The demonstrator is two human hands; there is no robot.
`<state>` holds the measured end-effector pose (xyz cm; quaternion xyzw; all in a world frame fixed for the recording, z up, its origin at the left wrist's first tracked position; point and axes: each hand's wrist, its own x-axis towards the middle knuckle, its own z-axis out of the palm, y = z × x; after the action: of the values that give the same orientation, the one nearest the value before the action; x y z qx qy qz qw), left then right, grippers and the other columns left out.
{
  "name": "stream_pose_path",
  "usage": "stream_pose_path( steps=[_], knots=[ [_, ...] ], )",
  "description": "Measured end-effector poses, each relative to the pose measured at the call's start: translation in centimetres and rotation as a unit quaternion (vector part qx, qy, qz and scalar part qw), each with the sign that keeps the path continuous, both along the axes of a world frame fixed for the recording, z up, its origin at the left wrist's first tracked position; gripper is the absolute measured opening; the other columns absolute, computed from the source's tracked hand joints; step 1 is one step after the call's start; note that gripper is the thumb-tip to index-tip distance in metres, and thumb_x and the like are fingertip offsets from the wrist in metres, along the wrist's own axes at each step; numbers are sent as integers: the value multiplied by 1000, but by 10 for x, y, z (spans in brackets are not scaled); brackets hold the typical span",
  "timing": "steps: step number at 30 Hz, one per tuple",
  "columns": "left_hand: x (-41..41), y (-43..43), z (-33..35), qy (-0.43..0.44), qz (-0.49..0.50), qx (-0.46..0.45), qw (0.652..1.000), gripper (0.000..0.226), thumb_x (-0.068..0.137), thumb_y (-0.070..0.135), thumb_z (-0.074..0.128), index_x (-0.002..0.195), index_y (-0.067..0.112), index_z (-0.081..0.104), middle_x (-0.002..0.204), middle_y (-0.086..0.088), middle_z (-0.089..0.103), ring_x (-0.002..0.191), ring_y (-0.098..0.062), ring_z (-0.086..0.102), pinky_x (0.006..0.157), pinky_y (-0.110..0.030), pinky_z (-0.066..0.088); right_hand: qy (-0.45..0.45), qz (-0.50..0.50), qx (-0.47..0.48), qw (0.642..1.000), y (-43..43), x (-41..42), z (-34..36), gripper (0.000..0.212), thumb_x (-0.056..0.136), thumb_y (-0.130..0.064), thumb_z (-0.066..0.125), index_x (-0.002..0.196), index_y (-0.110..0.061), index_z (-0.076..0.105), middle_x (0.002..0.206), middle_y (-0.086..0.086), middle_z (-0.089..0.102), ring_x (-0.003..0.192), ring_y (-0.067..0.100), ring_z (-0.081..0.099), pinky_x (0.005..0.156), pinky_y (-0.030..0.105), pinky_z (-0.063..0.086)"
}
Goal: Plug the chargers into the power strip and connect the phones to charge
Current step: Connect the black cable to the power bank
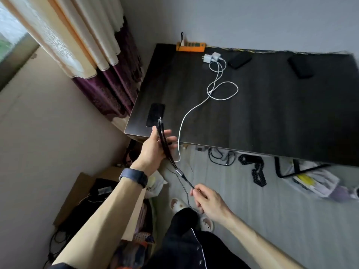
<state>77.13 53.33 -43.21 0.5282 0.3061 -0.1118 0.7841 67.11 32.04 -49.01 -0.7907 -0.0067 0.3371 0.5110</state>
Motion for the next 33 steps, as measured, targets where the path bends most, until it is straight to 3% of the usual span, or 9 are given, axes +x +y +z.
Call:
stream_pose_path(
  steps=[3, 5, 7, 12, 15, 18, 22, 26, 33],
  knots=[
    [-11, -21, 0, -6, 7, 51, 999, 50, 103, 54, 34, 111, 14, 64, 85, -3, 73, 74, -17, 67, 65, -24, 52, -14, 0, 9, 1000, -8, -2, -1, 23, 105, -27, 45, 93, -20, 63, 61, -7, 56, 54, 2, 51, 60, 21, 44],
    [-15, -29, -1, -28, 12, 78, 996, 26, 106, 31, 43, 109, 13, 60, 84, -4, 66, 73, -17, 62, 62, -22, 52, -9, 5, 12, 1000, -14, -4, -4, 23, 104, -26, 46, 93, -19, 64, 65, -5, 61, 56, 4, 54, 61, 22, 46],
    [-20, -34, 1, -58, -28, 94, 993, 19, 105, 12, 44, 110, 9, 62, 84, -5, 64, 75, -18, 62, 67, -25, 54, 19, -9, 36, 999, -20, -5, -5, 21, 103, -26, 50, 94, -18, 68, 72, -4, 69, 62, 5, 60, 63, 22, 51],
    [-35, -52, 9, -100, -188, 59, 975, 21, 101, 15, 55, 115, 8, 69, 100, -9, 74, 87, -22, 70, 88, -41, 54, -5, -100, 78, 992, -27, 16, 11, 27, 95, -49, 59, 111, -30, 69, 99, -10, 74, 98, 7, 69, 93, 27, 50],
    [-42, -62, 11, -111, -242, 65, 962, 21, 99, 21, 60, 112, 12, 72, 106, -13, 75, 90, -25, 72, 88, -40, 57, -62, -208, 130, 967, -28, 39, 38, 38, 86, -60, 57, 106, -31, 72, 99, -14, 76, 97, 1, 69, 80, 17, 51],
    [-48, -65, 14, -113, -267, 73, 954, 18, 96, 23, 63, 108, 18, 75, 107, -14, 76, 89, -25, 73, 87, -40, 59, -109, -236, 174, 950, -33, 59, 63, 41, 83, -58, 59, 110, -31, 73, 105, -19, 75, 98, -5, 68, 74, 10, 50],
    [-51, -62, 21, -108, -290, 66, 948, 21, 91, 26, 67, 108, 18, 76, 105, -13, 76, 90, -24, 73, 92, -41, 57, -113, -208, 189, 953, -38, 71, 76, 31, 87, -48, 68, 112, -31, 74, 109, -16, 75, 103, 0, 68, 78, 15, 50],
    [-53, -61, 27, -114, -298, 61, 946, 26, 87, 25, 68, 109, 14, 76, 102, -13, 76, 89, -23, 73, 83, -31, 58, -110, -198, 208, 952, -36, 72, 76, 16, 91, -30, 72, 106, -26, 76, 103, -12, 78, 99, -1, 70, 73, 8, 50],
    [-52, -50, 31, -96, -331, 59, 937, 34, 84, 38, 73, 114, 23, 75, 106, -12, 76, 82, -21, 74, 74, -24, 56, -130, -168, 202, 956, -25, 71, 79, 13, 92, -30, 72, 98, -21, 78, 92, -5, 79, 86, 3, 73, 69, 10, 51]
  ],
)
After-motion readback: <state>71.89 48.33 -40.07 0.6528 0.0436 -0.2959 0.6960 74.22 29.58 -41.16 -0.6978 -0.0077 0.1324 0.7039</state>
